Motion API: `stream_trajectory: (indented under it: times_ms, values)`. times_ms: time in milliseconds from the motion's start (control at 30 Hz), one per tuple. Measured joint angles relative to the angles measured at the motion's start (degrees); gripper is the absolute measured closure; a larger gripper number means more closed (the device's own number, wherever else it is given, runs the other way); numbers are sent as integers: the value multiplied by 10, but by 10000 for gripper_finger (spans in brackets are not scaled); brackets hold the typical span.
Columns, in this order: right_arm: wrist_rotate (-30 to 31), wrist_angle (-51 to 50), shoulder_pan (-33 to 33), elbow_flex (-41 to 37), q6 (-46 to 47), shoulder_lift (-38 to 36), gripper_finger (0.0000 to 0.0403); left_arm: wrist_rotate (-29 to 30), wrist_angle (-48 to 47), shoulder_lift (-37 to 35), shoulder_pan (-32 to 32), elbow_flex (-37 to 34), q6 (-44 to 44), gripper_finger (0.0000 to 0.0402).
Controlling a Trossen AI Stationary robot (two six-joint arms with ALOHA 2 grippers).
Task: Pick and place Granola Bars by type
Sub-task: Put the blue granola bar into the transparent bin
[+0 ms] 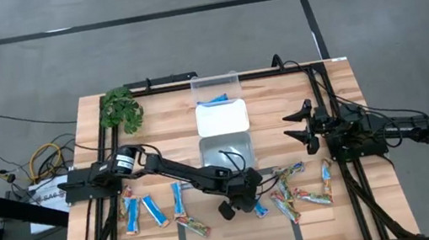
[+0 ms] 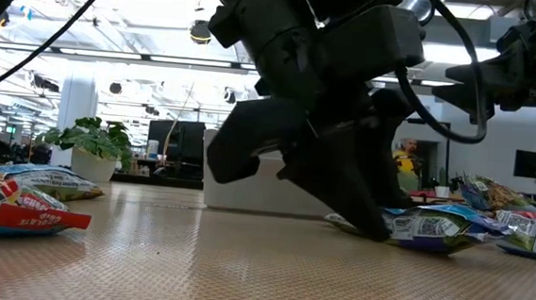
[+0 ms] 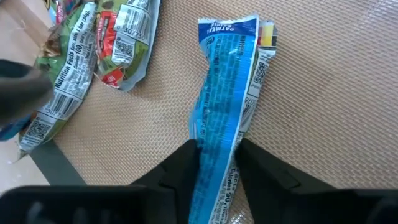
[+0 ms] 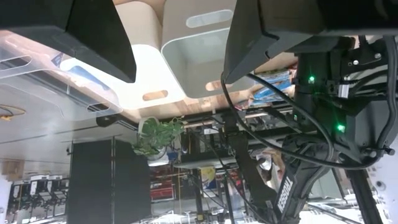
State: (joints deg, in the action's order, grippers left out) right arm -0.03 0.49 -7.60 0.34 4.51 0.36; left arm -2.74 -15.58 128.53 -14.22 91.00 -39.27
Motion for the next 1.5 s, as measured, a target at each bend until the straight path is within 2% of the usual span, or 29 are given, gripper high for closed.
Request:
stream_trajectory:
  times_ms: [167, 333, 967, 1300, 1500]
  values:
    - [0, 0, 0, 0, 0, 0, 163, 4, -3, 0, 0, 0, 25, 356]
    - [0, 0, 0, 0, 0, 0, 163, 16, -4, -20, 1, 0, 56, 378]
    - [0, 0, 0, 0, 0, 0, 163, -21, 106, -235, 5, 0, 201, 375]
    - [0, 0, 0, 0, 0, 0, 163, -30, 71, -246, 26, 0, 213, 374]
    - [0, 0, 0, 0, 0, 0, 163, -30, 69, -246, 77, 0, 213, 374]
